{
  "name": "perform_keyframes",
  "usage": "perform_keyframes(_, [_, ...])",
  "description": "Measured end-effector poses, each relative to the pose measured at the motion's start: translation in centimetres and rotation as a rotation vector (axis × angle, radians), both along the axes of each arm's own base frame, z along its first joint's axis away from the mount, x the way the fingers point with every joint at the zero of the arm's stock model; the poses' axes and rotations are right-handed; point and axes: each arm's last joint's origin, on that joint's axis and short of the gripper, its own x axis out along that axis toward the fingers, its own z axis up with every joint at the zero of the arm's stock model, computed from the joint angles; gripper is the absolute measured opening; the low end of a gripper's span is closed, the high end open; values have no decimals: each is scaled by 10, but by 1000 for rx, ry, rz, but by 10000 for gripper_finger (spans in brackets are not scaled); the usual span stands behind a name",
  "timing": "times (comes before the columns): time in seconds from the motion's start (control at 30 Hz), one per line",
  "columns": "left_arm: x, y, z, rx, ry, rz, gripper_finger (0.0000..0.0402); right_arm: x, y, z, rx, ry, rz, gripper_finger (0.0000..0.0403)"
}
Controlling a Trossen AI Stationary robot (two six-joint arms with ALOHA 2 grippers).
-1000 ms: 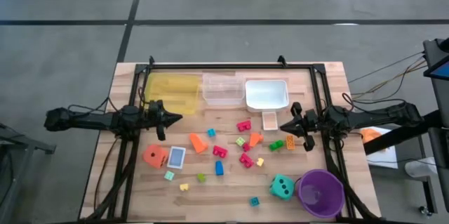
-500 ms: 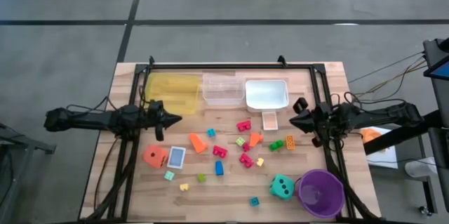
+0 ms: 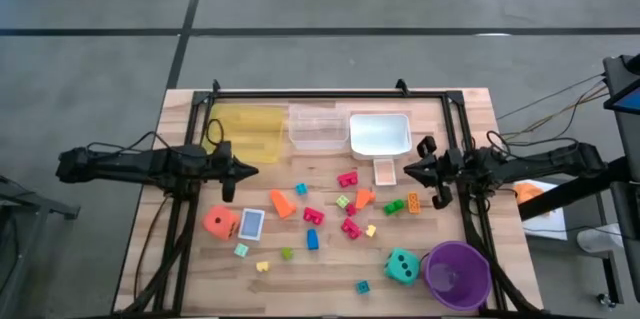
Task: Pick & Place Toys
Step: Put the orange game piece into the yellow bin
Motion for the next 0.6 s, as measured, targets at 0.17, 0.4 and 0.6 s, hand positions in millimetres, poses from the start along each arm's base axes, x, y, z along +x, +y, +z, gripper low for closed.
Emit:
perform_keyframes(0.17, [15,0,3,9,82,-4,35,8,3,16,-59,14,69,29])
perform_keyframes(0.4, [34,0,16,67,173,-24,125,26,3,41,-91,253,18,29])
perform_keyframes(0.6, [46,-1,18,89,264,-71,188,33,3,58,-124,445,25,29])
